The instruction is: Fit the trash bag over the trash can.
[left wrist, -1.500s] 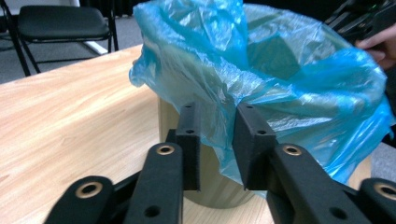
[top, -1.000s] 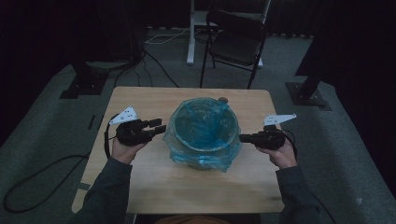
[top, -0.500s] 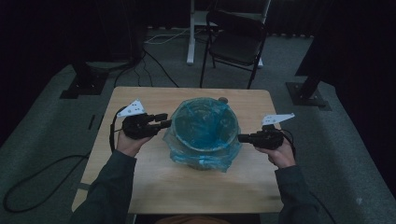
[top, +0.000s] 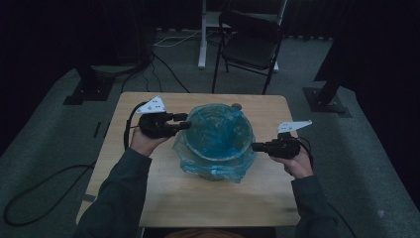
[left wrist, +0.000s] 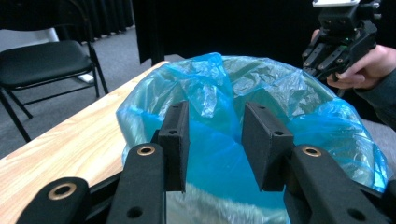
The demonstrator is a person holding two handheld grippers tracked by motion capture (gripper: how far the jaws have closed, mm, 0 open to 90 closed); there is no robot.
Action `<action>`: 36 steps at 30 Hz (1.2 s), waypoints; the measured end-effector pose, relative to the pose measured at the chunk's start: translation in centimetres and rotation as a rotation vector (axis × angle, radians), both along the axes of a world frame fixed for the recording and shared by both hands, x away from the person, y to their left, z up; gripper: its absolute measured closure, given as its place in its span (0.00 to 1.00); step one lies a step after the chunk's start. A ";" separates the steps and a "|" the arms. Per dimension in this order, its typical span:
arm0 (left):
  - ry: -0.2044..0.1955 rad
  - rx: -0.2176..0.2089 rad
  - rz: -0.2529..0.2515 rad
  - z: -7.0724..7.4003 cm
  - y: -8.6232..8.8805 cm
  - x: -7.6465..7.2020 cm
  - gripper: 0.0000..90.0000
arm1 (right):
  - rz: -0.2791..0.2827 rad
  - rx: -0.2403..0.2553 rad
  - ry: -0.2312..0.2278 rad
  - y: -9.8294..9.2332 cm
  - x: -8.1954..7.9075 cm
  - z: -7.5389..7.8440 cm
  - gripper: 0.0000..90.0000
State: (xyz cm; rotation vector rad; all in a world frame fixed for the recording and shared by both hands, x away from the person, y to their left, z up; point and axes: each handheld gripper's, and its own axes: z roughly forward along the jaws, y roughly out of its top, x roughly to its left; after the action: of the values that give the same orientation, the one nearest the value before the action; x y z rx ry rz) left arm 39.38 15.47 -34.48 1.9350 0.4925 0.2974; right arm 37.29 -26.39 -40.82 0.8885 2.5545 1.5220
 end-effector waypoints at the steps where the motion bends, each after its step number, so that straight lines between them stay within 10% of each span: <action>1: -0.005 0.008 0.000 0.1 -0.2 0.1 0.69 | 0.001 0.001 0.001 0.0 0.0 0.0 1.00; 18: -0.037 0.164 -0.072 2.4 -4.4 2.0 0.68 | -0.001 0.004 0.000 -0.2 0.0 -0.1 0.99; 36: -0.022 0.225 -0.171 3.4 -9.3 3.8 0.73 | -0.007 0.022 0.005 -0.6 -0.1 -0.3 1.00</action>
State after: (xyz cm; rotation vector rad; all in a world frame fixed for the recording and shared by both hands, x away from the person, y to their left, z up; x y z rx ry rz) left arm 43.14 6.20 -31.10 2.1751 0.2855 0.2729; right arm 37.16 -26.94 -41.07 0.9040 2.5404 1.5503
